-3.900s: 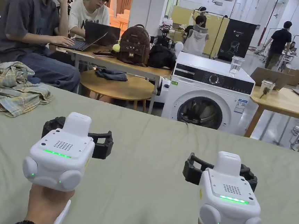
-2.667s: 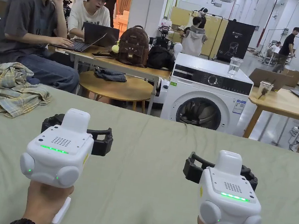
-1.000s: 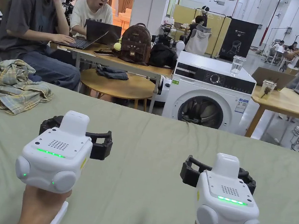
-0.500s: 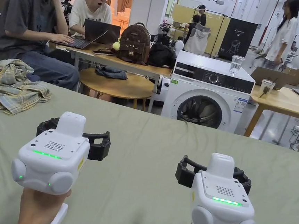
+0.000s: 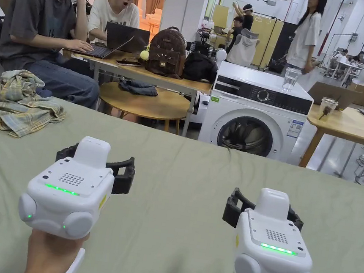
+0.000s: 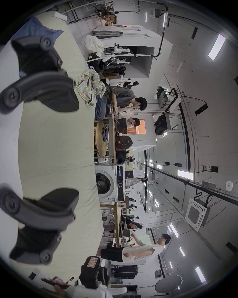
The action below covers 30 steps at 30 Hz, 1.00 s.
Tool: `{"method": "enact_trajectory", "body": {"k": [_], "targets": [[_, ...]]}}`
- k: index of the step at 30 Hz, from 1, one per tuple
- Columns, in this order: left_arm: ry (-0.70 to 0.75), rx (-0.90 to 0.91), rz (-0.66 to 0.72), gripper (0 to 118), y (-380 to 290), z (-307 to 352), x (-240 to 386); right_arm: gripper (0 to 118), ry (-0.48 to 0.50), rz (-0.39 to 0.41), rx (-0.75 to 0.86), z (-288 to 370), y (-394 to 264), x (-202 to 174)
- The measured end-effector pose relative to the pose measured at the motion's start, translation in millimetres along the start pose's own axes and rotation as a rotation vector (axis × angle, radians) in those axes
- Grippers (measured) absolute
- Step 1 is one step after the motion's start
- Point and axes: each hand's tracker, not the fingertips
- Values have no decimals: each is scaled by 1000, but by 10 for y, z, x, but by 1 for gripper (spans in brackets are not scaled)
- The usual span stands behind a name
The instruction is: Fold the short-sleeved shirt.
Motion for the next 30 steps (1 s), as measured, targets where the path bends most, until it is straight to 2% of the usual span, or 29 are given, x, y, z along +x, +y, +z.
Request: {"method": "enact_trajectory", "body": {"k": [2, 3, 5, 6, 12, 18, 23, 30], "targets": [[1, 2, -14, 51, 3, -1, 15, 29, 1, -3, -3, 16, 8, -3], [6, -2, -24, 30, 7, -6, 25, 11, -1, -5, -6, 16, 10, -4], [19, -8, -36, 4, 18, -7, 39, 0, -11, -11, -4, 21, 9, -4], [39, -9, -47, 0, 29, 4, 53, 0, -15, -16, 3, 31, 6, 1], [62, 16, -56, 0, 55, 41, 16, 0, 0, -17, 8, 27, 0, 19], [104, -30, 1, 0, 109, 89, -220, 0, 21, -25, -4, 48, 58, -105], [153, -78, -5, 0, 117, 234, -535, 0, 85, -5, 3, 63, 109, -434], [317, -125, 57, 0, 109, 625, -1208, 0, 231, -10, -1, 119, 164, -1177]]}}
